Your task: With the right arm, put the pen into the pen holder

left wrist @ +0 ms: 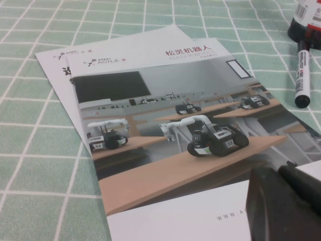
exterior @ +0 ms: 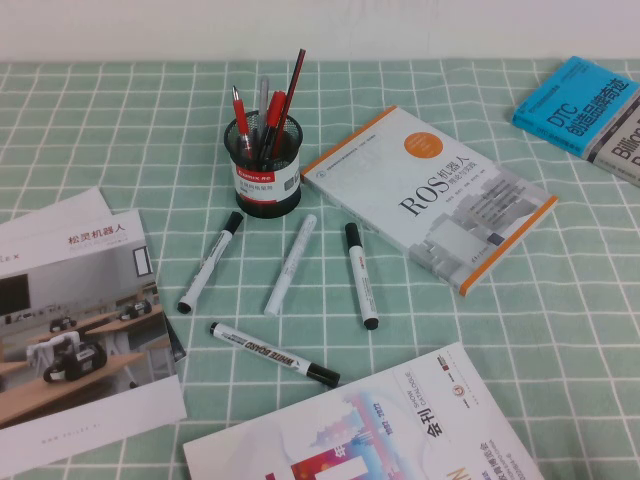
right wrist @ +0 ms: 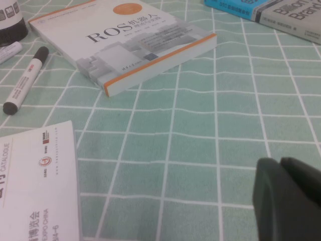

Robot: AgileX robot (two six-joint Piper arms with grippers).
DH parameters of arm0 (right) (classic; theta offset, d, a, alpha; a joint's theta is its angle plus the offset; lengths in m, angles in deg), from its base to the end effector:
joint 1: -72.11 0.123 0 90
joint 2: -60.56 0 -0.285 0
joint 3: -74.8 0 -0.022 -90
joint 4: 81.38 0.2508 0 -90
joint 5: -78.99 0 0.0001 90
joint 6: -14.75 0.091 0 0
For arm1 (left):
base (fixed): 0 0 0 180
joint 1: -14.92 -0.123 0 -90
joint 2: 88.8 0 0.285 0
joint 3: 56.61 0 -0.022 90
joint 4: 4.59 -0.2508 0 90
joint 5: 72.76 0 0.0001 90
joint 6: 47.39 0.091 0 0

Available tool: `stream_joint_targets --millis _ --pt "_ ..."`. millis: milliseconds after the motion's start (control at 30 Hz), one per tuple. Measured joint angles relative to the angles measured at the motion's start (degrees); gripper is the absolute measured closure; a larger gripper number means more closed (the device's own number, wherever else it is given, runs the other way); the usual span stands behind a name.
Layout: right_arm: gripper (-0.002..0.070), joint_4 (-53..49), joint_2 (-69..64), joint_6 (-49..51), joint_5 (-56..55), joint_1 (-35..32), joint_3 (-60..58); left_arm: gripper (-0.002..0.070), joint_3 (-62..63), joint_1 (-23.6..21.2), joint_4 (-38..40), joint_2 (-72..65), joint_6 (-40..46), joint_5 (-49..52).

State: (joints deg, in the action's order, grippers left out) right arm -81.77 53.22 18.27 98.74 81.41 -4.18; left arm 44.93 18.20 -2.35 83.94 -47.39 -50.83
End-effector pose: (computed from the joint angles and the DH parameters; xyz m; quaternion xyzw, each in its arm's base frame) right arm 0.0530 0.0085 0.1722 -0.0421 0.7979 0.0643 0.5979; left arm 0.0523 -0.0043 0.1720 0.0128 0.8070 -0.0335 0.5894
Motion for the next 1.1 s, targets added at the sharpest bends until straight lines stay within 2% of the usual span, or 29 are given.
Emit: stream_joint_targets --millis 1100 --pt "0.0696 0.4 0.0 0.0 -1.6 0.0 0.0 0.0679 0.0 0.0 0.0 0.0 0.0 0.0"
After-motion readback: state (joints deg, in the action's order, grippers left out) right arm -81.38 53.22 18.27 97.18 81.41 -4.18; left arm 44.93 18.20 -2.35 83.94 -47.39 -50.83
